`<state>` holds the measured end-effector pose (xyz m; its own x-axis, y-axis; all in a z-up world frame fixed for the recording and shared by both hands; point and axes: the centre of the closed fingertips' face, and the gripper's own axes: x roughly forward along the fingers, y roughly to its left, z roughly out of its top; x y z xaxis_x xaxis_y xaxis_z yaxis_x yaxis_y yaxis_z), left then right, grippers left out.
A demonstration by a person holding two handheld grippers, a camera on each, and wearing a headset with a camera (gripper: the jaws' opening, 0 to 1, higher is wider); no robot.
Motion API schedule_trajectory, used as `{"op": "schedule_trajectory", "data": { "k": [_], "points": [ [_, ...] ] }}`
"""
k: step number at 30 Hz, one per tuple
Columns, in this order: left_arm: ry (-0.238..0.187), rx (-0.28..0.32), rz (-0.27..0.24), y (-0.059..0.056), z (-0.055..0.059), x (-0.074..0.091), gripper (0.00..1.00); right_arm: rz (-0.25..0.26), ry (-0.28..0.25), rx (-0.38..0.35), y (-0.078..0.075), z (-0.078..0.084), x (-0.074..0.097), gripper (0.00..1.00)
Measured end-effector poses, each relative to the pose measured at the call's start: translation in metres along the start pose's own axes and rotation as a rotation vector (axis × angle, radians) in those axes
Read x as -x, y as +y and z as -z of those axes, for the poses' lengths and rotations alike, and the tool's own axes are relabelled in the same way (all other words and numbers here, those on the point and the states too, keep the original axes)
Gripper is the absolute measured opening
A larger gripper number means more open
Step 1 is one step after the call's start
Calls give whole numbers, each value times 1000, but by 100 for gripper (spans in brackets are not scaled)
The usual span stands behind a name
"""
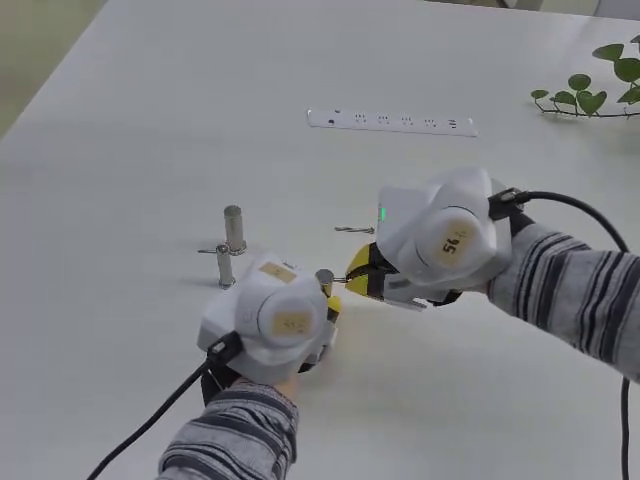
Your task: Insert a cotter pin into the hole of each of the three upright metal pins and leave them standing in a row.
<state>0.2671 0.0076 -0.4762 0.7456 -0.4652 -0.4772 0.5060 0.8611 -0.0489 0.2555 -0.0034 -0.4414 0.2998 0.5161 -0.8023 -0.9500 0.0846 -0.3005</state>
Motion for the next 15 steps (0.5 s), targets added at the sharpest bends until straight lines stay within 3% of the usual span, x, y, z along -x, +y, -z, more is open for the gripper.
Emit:
{"op": "schedule_trajectory", "data": {
  "k": [15],
  "points": [
    [4, 4, -12, 0, 1, 0, 10, -8, -11, 1, 1, -5, -1, 0]
  ]
}}
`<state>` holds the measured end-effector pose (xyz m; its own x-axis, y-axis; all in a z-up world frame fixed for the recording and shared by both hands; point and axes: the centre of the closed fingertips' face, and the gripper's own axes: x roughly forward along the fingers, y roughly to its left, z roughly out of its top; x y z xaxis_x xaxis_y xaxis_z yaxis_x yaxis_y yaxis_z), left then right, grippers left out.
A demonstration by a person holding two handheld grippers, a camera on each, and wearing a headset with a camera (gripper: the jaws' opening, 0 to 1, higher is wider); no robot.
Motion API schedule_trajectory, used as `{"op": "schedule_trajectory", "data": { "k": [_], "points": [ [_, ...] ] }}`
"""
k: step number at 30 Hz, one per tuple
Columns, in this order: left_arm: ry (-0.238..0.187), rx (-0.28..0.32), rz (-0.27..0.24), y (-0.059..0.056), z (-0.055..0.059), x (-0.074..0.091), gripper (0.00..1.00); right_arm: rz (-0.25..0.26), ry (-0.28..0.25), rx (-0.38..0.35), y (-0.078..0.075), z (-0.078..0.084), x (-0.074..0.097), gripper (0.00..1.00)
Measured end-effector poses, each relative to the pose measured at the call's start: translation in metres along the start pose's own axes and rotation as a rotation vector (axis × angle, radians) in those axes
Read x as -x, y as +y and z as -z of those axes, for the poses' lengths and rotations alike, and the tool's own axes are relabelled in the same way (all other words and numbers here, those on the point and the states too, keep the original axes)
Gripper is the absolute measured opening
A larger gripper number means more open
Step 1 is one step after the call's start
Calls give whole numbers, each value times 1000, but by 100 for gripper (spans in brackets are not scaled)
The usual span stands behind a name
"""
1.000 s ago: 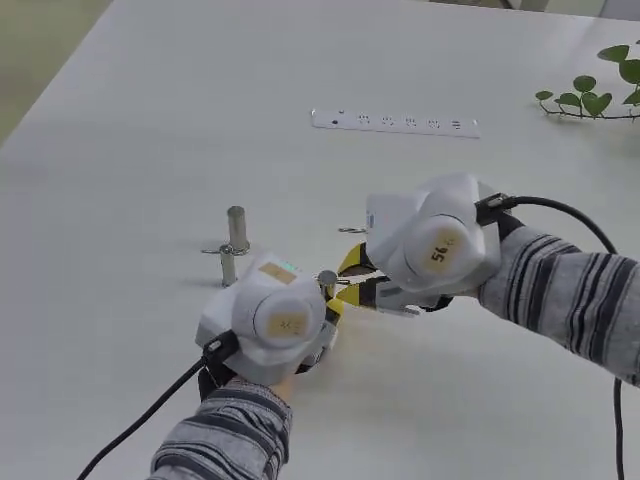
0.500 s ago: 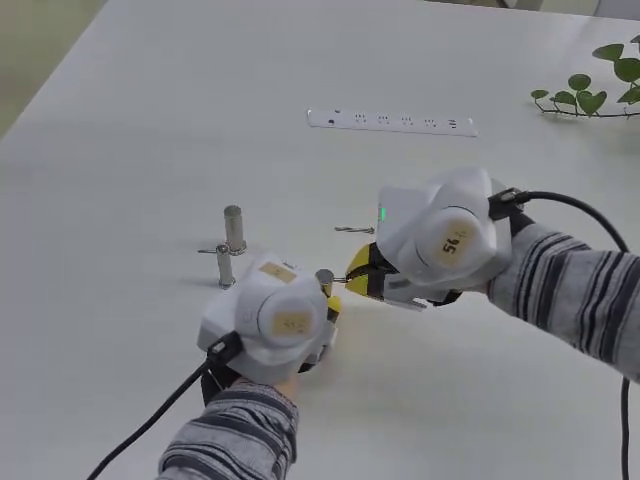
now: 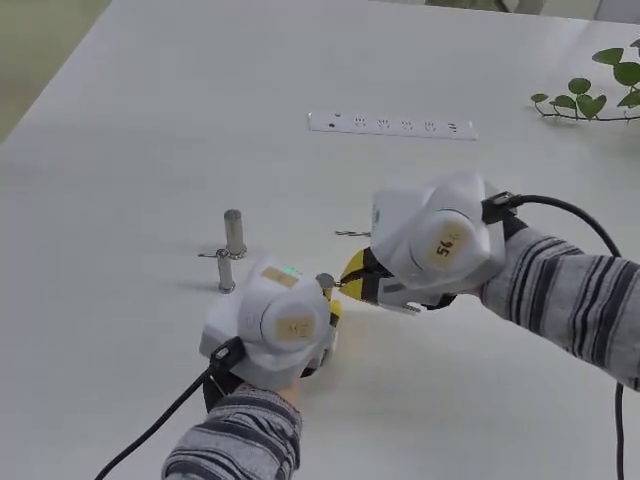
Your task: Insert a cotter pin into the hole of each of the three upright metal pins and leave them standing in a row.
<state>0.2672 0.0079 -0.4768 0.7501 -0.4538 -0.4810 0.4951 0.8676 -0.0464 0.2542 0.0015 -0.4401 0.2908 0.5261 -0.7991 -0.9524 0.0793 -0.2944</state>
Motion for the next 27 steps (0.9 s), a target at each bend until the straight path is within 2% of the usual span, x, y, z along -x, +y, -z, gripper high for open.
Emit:
{"op": "schedule_trajectory", "data": {
  "k": [10, 14, 16, 21, 27],
  "points": [
    [8, 1, -7, 0, 0, 0, 10, 2, -3, 0, 0, 1, 0, 0],
    [21, 15, -13, 0, 0, -1, 10, 8, -17, -32, 0, 0, 0, 0],
    [44, 31, 0, 1, 4, 0, 13, 16, -20, -53, -1, 0, 0, 1],
    [58, 21, 6, 5, 7, 5, 24, 21, -25, -88, -3, -1, 0, 7],
    [64, -2, 41, 3, 7, 12, 35, -19, -78, -167, -1, -13, -1, 13]
  ]
}}
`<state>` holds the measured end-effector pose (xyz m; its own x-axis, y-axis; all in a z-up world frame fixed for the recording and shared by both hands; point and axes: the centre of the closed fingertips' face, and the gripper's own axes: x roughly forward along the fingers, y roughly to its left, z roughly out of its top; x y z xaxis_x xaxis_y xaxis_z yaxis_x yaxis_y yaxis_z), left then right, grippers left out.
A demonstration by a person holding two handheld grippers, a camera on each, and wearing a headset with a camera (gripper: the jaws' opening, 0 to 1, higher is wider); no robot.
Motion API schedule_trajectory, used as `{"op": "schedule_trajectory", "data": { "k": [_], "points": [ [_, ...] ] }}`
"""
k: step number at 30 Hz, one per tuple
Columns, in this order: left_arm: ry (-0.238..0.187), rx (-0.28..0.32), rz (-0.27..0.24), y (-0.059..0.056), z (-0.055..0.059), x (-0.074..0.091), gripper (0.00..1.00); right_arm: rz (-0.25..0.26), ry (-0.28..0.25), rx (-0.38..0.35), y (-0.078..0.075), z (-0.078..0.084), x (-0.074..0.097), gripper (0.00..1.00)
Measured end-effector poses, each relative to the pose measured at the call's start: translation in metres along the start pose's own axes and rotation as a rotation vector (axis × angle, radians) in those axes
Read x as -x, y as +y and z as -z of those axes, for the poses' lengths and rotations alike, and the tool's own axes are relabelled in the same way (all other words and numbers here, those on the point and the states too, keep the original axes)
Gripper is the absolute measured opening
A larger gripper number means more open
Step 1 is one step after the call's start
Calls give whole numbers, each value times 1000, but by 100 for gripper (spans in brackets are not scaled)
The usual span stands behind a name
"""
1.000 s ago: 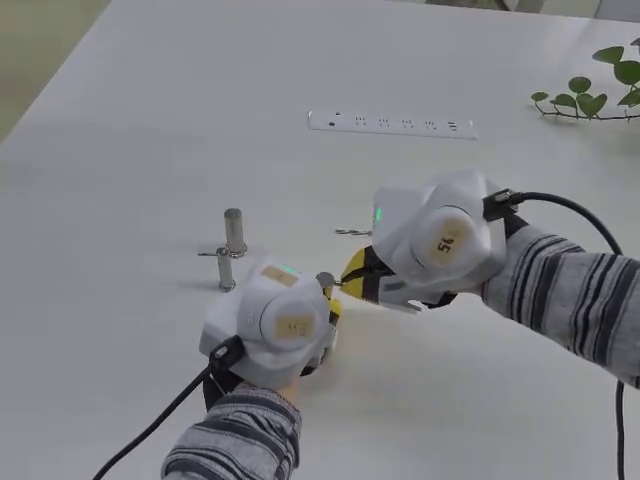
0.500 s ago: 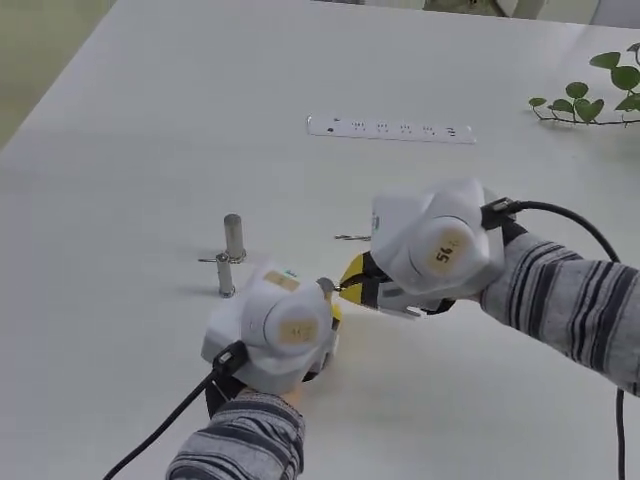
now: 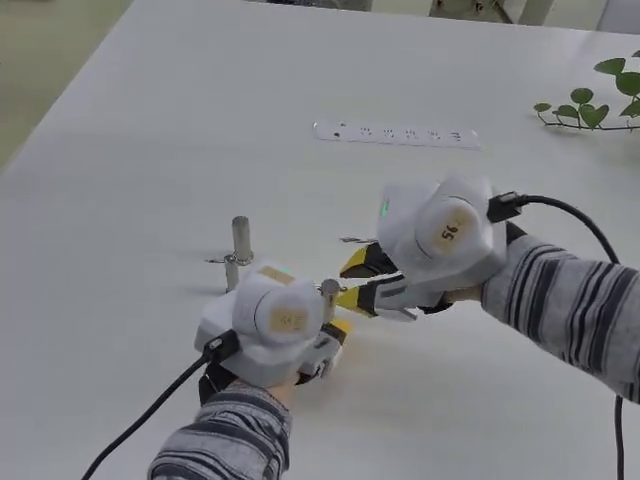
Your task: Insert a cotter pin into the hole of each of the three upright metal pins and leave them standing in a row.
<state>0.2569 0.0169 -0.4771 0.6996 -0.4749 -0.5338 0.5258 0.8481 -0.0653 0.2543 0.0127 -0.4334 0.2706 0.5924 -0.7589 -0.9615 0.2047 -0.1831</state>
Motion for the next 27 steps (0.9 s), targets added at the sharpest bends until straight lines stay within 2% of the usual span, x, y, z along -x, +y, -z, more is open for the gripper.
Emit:
{"op": "schedule_trajectory", "data": {
  "k": [4, 8, 14, 19, 27],
  "points": [
    [-6, -8, 27, -4, -2, 7, 40, -6, 7, -14, -1, 0, -5, 15],
    [-22, -12, 45, -5, -7, 13, 45, -45, -17, -93, 3, -2, -12, 15],
    [-22, 2, 69, -8, -7, 20, 49, -60, -8, -150, 3, 2, -22, 14],
    [-32, 3, 83, -10, -9, 27, 54, -59, -8, -160, 2, 3, -26, 12],
    [-38, -3, 87, -6, -9, 33, 58, -68, -7, -202, 1, 3, -27, 9]
  ]
}}
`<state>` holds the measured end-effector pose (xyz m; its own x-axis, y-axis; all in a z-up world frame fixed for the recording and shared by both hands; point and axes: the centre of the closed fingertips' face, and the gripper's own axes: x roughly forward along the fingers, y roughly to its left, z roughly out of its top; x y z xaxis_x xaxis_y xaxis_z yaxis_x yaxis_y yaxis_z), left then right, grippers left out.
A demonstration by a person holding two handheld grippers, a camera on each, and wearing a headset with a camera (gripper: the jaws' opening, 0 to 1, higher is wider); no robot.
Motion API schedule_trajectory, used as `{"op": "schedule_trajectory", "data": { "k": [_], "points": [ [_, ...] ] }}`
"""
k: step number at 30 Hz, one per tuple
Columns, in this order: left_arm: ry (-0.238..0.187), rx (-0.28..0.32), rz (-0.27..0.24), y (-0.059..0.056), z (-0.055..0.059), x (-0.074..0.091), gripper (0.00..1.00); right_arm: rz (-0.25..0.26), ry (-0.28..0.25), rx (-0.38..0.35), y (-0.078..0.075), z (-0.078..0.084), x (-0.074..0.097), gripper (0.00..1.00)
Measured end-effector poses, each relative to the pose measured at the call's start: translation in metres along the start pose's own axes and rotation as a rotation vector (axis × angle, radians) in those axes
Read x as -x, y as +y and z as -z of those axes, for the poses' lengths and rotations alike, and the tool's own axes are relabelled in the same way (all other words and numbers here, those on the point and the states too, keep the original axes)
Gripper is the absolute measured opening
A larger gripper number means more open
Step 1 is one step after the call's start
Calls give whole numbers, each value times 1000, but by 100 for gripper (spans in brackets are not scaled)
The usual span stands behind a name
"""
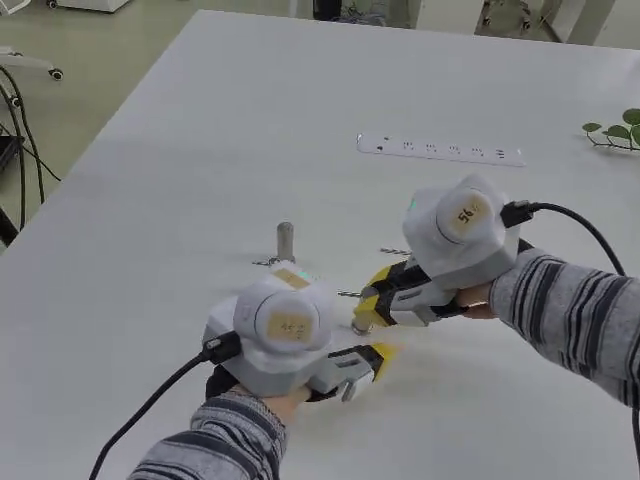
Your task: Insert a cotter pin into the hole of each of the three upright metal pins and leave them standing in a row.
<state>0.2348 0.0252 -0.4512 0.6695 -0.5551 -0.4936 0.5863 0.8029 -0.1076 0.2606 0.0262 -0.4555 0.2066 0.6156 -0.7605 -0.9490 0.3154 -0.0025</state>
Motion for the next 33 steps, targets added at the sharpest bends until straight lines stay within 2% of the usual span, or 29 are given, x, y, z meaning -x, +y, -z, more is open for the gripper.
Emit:
{"op": "schedule_trajectory", "data": {
  "k": [8, 17, 19, 33],
  "points": [
    [-19, 10, 6, -1, -5, 12, 63, -4, 9, 14, 2, -2, 2, 8],
    [-30, 27, -4, 2, -6, 26, 69, 17, 17, 17, -7, -12, 1, 9],
    [-36, 25, -11, 3, -7, 30, 71, 20, 21, 13, -12, -13, -1, 9],
    [-67, 33, -58, 23, -12, 52, 82, 27, 45, 10, -21, -20, -9, 9]
  ]
}}
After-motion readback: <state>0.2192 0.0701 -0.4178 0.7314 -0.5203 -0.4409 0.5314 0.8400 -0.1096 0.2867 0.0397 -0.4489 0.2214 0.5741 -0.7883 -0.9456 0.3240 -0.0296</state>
